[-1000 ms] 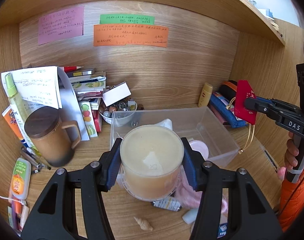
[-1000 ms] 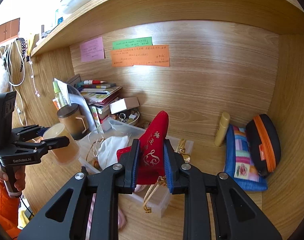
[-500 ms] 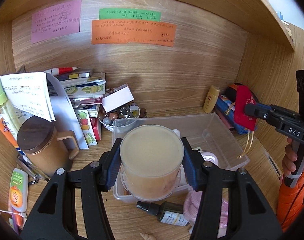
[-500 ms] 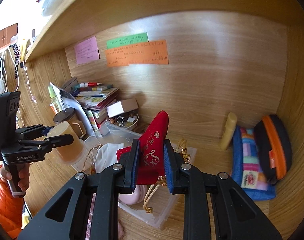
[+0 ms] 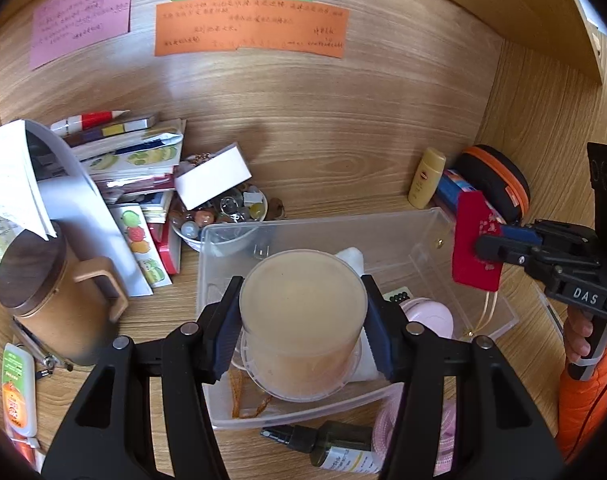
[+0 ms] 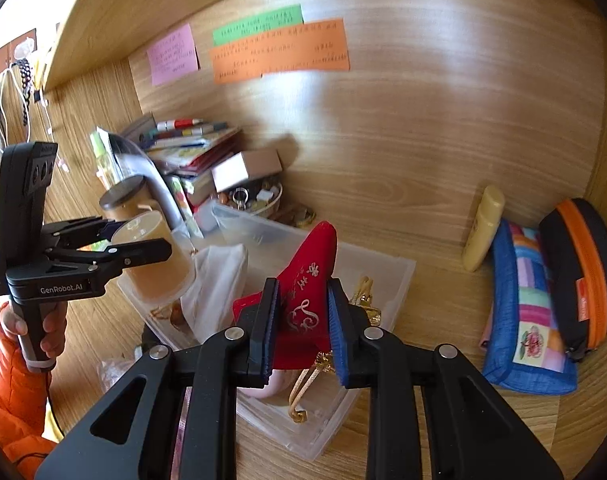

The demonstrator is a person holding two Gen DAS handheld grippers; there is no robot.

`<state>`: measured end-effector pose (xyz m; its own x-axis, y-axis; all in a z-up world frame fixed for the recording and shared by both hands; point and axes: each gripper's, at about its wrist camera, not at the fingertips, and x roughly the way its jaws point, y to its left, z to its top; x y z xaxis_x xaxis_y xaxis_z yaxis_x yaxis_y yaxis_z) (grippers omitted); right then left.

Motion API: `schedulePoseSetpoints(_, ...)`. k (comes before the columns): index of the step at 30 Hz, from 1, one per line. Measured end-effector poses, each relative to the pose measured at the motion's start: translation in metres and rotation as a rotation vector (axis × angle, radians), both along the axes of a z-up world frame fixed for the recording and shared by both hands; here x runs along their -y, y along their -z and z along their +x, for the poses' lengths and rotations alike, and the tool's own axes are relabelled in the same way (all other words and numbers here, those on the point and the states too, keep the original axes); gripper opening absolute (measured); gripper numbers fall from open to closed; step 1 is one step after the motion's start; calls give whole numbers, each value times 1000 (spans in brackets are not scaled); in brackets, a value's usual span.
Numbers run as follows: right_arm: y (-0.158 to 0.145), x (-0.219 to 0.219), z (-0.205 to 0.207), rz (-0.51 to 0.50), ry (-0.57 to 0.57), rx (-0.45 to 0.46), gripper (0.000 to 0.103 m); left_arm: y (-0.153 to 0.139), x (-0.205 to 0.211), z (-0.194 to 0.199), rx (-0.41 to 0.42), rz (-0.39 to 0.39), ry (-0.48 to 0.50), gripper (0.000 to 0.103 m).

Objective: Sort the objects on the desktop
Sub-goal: 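Open the right gripper to drop the red pouch while the left gripper releases the cream cup into the box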

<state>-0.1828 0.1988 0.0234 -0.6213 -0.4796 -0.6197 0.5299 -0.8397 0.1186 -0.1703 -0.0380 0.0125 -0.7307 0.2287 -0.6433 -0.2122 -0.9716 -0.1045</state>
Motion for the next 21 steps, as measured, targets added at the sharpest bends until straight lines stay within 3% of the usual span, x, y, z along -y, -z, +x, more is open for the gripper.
schedulePoseSetpoints(21, 27, 21, 6, 145, -57, 50, 22, 26, -17, -16, 74, -38, 41, 55)
